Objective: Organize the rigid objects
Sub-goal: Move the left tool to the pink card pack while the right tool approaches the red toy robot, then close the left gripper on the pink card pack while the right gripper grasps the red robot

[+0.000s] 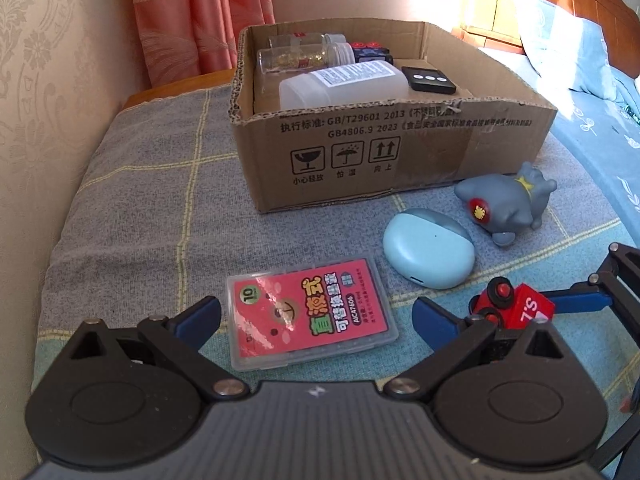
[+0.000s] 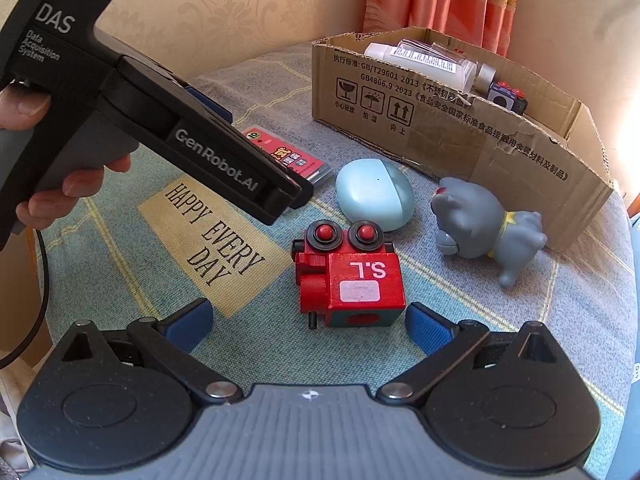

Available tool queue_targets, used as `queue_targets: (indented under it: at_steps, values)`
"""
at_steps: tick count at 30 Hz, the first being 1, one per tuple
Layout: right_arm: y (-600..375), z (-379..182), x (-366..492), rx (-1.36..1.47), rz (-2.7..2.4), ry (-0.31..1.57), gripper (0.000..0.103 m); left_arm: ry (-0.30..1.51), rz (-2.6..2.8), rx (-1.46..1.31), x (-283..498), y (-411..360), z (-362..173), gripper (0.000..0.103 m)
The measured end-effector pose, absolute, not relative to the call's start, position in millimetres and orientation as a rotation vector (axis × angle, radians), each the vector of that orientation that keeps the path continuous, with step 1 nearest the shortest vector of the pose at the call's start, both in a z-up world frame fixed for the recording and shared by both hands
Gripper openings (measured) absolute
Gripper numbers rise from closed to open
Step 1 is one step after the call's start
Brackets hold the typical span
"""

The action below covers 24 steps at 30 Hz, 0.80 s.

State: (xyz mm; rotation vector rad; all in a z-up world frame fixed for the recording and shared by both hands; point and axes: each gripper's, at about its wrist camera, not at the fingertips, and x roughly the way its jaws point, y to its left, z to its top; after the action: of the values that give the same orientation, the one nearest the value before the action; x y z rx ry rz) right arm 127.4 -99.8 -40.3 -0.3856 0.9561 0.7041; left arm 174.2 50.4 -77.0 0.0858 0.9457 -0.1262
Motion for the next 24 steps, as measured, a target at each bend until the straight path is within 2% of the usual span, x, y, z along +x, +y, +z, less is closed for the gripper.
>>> queue_targets:
  at_steps: [13, 22, 24]
  values:
    - [-100.7, -40.3, 126.5, -0.386, 0.714, 0.944, 0.103, 1.031, -0.040, 0.185, 162.7, 67.9, -77.1, 0.102]
    - [-103.3, -39.8, 124.1, -0.387, 0.722, 0.937, 0.103, 0.973, -0.157, 0.078, 176.4, 78.9, -85.9, 0.102]
    - [-103.5, -39.7, 124.0, -0.388, 0.726, 0.936, 0.103, 0.946, -0.175, 0.079, 178.5, 78.1, -86.3, 0.099]
